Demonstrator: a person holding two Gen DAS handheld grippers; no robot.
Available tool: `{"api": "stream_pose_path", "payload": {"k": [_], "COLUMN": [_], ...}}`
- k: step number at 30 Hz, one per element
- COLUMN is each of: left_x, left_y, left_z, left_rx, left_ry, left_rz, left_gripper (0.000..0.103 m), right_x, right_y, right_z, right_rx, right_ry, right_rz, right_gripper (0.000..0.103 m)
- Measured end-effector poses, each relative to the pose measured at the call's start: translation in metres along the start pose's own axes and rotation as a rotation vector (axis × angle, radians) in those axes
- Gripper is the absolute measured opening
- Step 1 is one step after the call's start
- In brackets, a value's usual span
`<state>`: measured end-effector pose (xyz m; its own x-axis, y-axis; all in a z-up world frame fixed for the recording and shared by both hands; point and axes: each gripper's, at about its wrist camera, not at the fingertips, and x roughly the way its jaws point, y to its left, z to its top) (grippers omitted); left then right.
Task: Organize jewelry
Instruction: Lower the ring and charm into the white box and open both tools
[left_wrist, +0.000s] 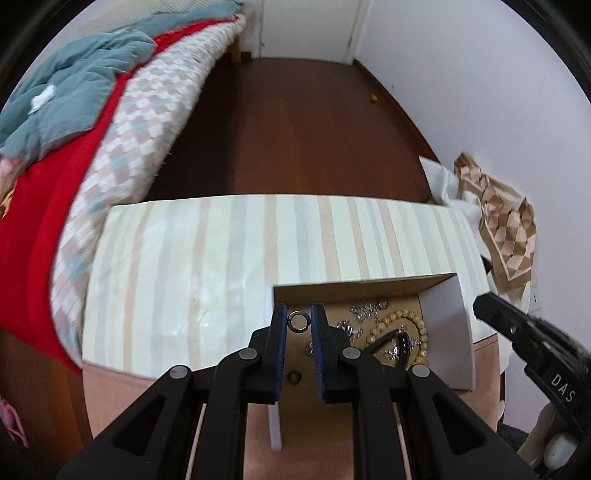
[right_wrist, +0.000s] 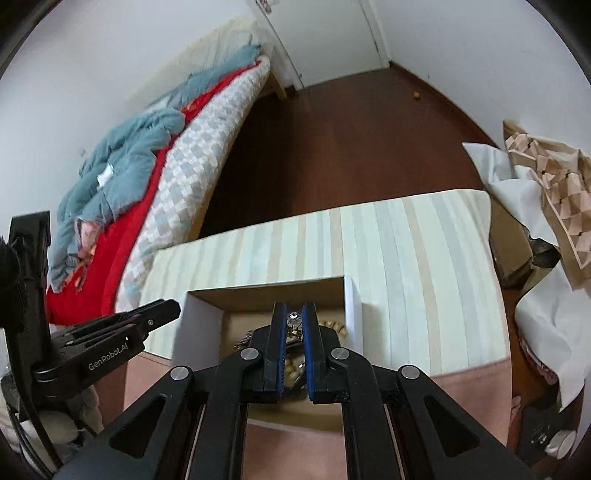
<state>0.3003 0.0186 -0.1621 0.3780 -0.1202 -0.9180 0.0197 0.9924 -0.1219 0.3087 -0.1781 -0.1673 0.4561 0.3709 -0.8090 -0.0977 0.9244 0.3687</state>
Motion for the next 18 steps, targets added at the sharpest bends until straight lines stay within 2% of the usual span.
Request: {"api": "stream_pose_path", "payload": {"k": [3, 8, 10, 11, 12, 13, 14, 17, 18], "left_x": [0.012, 0.013, 0.011, 0.009, 0.007, 0.004, 0.001, -0.007, -0.009], "left_y": [-0.006, -0.013, -0.012, -0.01, -0.008, -0.006, -0.003, 0.008, 0.011], "left_z": [0.007, 0.012, 0.014, 0.015, 0.015, 0.014, 0.014, 0.008, 0.006], "left_rx": [0.02, 0.027, 0.014, 0.011, 0.008, 0.003, -0.003, -0.031, -0.038], "left_ry": [0.035, 0.026, 0.017, 0.011, 0.003, -0.011, -0.021, -0.04, -0.043], "left_rz": [0.007, 0.025, 0.029, 0.031, 0.037, 0.053, 0.064, 0.08, 0.085], "left_gripper": [0.013, 0.014, 0.015, 0.024, 0.039, 0.048, 0.062, 0.064, 0.065], "right_x": [0.017, 0.034, 0.033, 0.032, 0.03, 0.027, 0.025, 0.015, 0.011], "right_y": [-0.005, -0.009, -0.01, -0.01, -0.01, -0.011, -0.011, -0.013, -0.013], "right_z": [0.011, 0.017, 0.016, 0.015, 0.015, 0.014, 0.013, 0.01, 0.009], "right_rx": [-0.007, -0.007, -0.01, -0.009, -0.008, -0.006, -0.006, -0.006, -0.011], "right_ry": [0.042, 0.087, 0.081, 0.076, 0.07, 0.062, 0.056, 0.033, 0.027], "right_rz": [-0.011, -0.036, -0.045, -0.048, -0.052, -0.052, -0.054, -0.074, -0.091], "right_gripper": [0.009, 0.01, 0.018, 0.021, 0.026, 0.029, 0.03, 0.032, 0.038]}}
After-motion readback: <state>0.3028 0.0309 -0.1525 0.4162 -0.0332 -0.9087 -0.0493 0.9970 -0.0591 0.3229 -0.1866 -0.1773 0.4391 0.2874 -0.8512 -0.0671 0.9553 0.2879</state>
